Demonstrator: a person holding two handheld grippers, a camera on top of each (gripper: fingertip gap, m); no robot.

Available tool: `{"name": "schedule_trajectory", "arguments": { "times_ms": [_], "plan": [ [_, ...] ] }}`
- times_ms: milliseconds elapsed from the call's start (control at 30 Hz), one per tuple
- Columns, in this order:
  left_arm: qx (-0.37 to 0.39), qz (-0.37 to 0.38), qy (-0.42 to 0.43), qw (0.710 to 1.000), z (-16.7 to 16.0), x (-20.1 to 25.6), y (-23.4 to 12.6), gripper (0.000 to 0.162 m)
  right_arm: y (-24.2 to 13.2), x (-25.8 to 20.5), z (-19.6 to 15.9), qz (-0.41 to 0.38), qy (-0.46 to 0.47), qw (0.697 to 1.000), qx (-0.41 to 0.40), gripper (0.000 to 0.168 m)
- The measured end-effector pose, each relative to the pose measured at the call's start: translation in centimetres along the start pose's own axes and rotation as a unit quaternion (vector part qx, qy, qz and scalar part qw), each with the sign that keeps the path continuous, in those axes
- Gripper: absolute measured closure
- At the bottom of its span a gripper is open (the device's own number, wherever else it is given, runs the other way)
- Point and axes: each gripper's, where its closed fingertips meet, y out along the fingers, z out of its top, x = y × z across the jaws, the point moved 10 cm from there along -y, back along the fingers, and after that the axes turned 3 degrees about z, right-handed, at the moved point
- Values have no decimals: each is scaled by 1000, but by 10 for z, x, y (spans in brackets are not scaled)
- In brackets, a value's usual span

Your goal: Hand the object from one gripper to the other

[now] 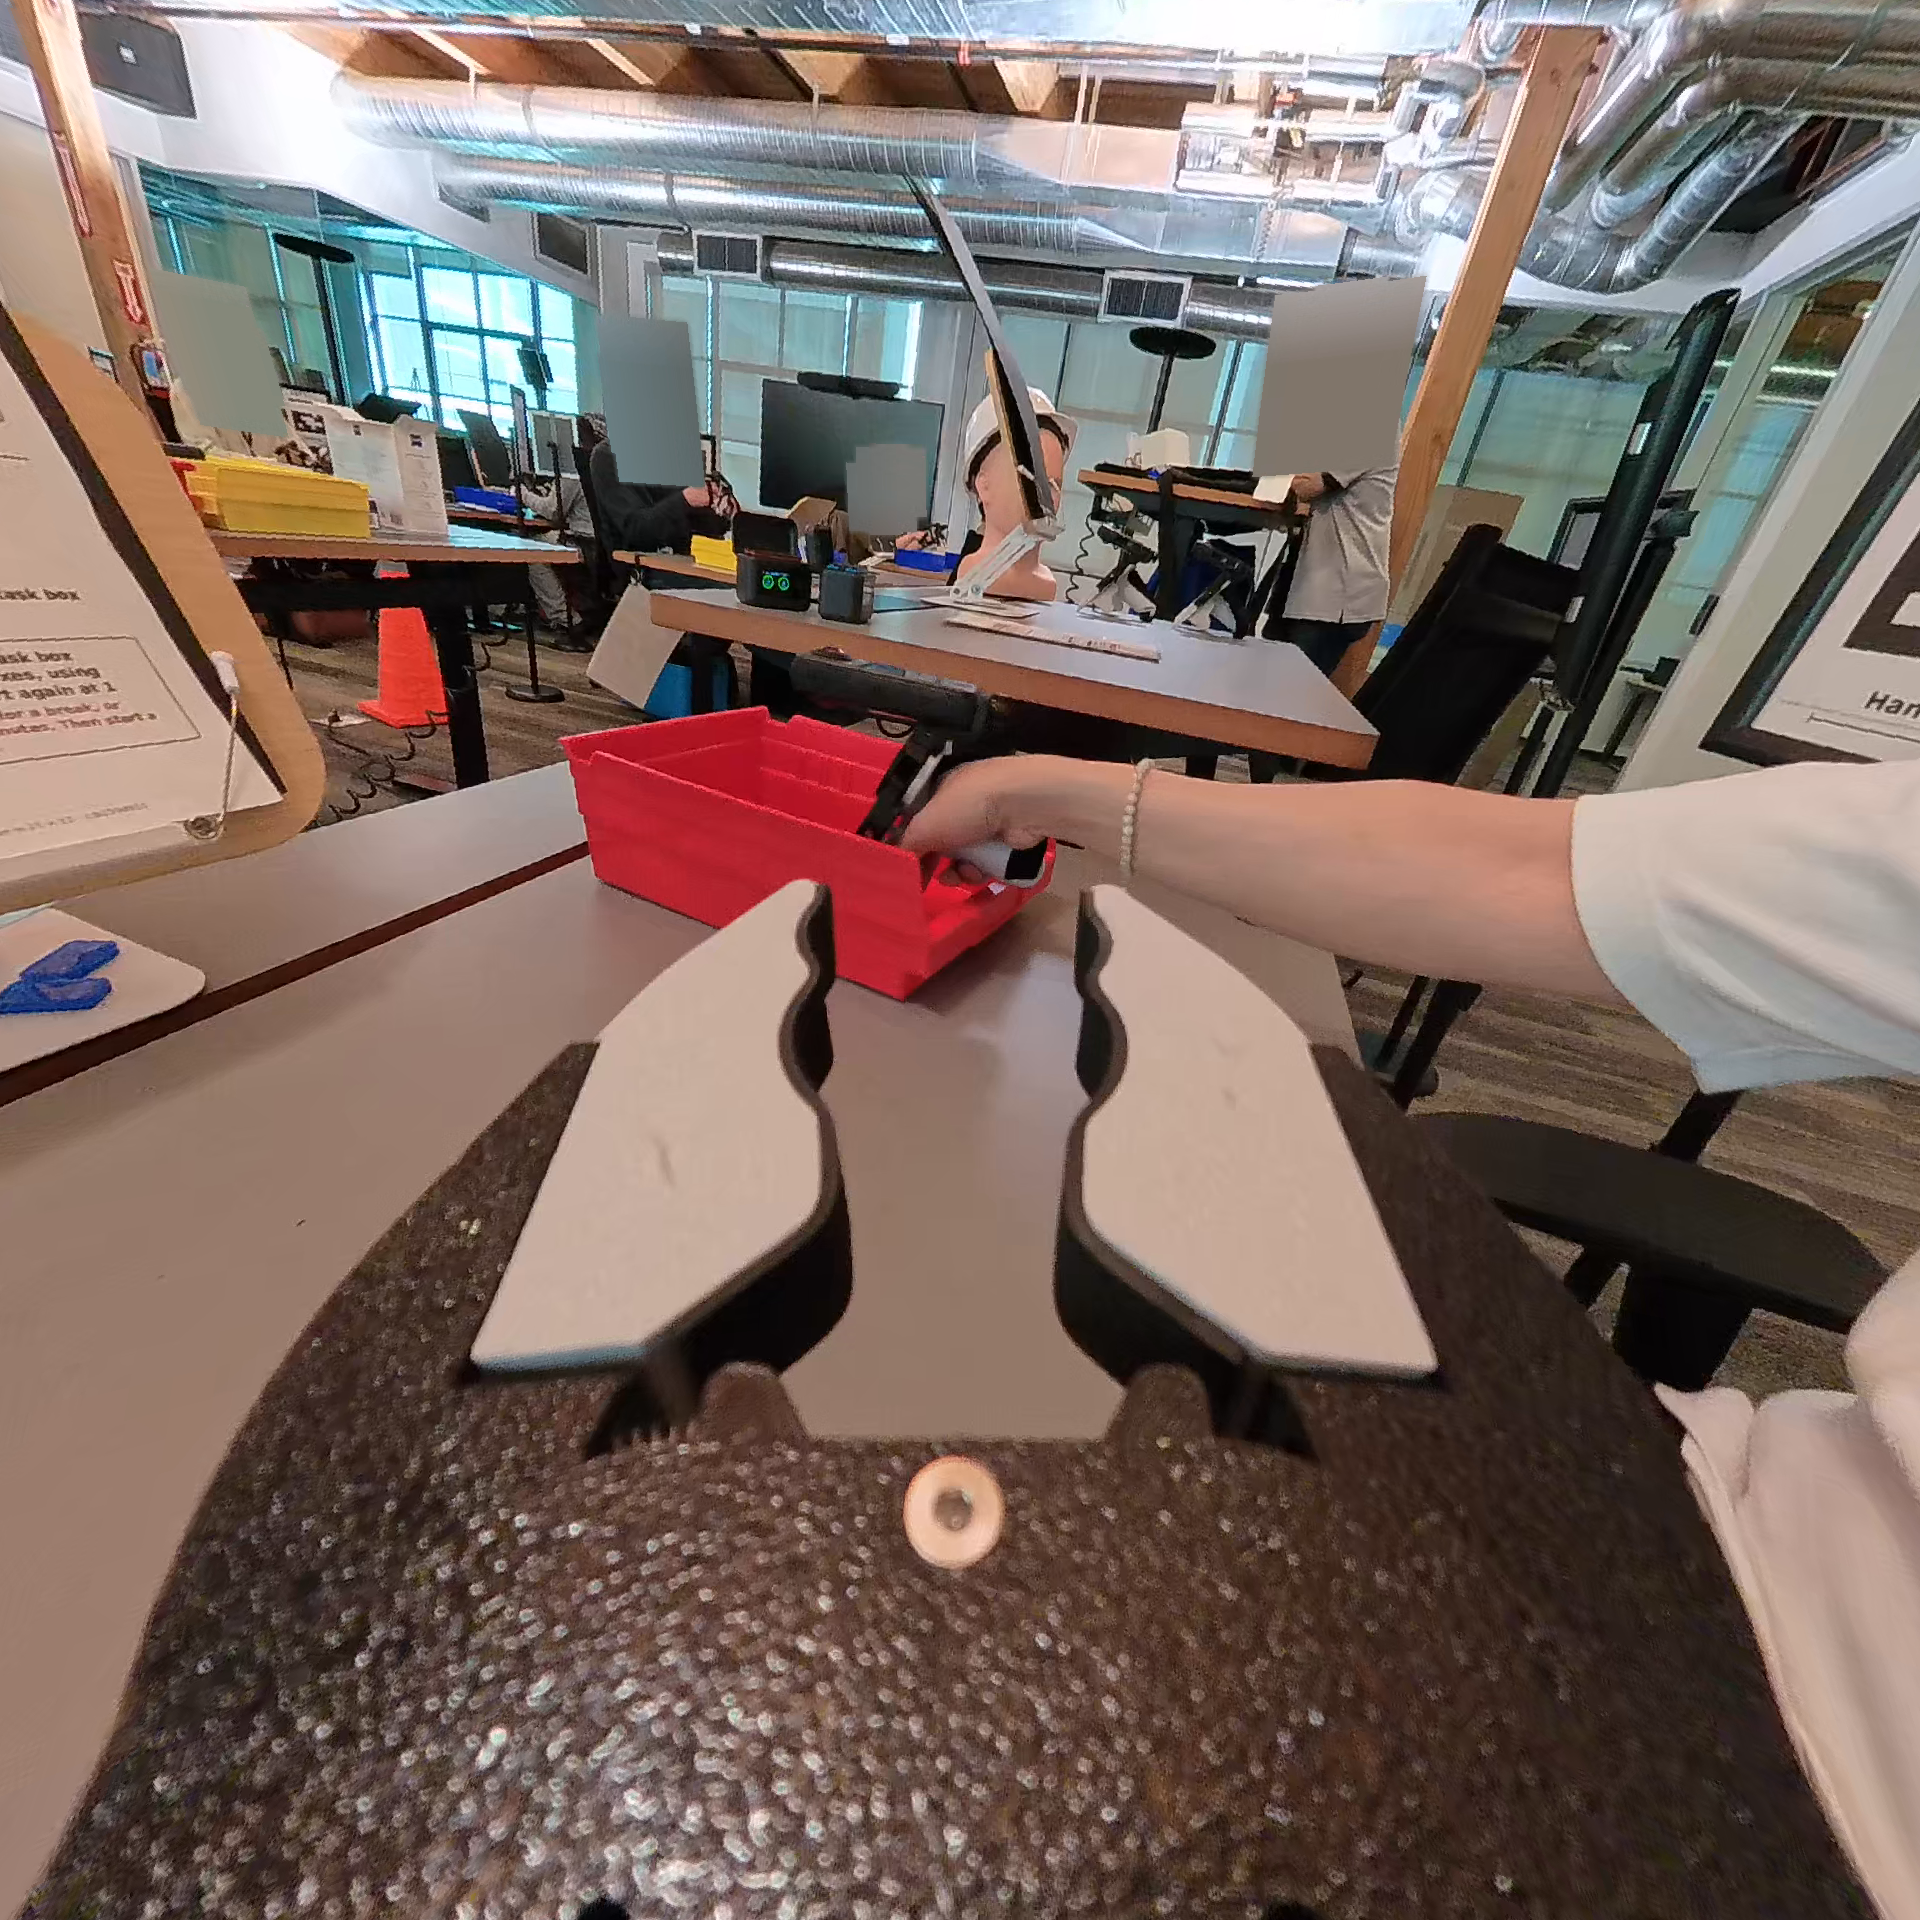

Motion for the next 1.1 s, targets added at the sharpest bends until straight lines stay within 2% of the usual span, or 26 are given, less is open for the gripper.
{"name": "schedule_trajectory", "arguments": {
  "times_ms": [467, 500, 567, 633, 700, 767, 867, 1000, 1100],
  "plan": [
    [-1, 16, -22, 1000, -8, -11, -7, 120, 8, -9, 0, 29, -33, 999, -5, 143],
    [-3, 17, -22, 1000, -8, -11, -7, 120, 7, -8, -1, 30, -32, 999, -3, 137],
    [-8, 26, -13, 1000, -6, -12, -11, 120, -1, -3, 2, 23, -24, 999, 21, 113],
    [-5, 52, 11, 999, 1, -15, -23, 120, -24, 5, 8, 16, -7, 996, 93, 101],
    [-17, 111, 37, 993, 13, -25, -45, 120, -56, 11, 10, 5, -4, 988, 156, 91],
    [-58, 212, 61, 974, 24, -47, -74, 120, -90, 11, 5, -31, -23, 974, 221, 80],
    [-192, 355, 81, 911, 35, -99, -118, 120, -125, -12, -15, -28, -73, 953, 293, 73],
    [-402, 425, 41, 810, 42, -179, -148, 119, -131, -63, -46, 45, -161, 927, 335, 77],
    [-476, 438, 19, 762, 40, -224, -151, 119, -117, -99, -60, 77, -211, 913, 342, 79]
  ]
}}
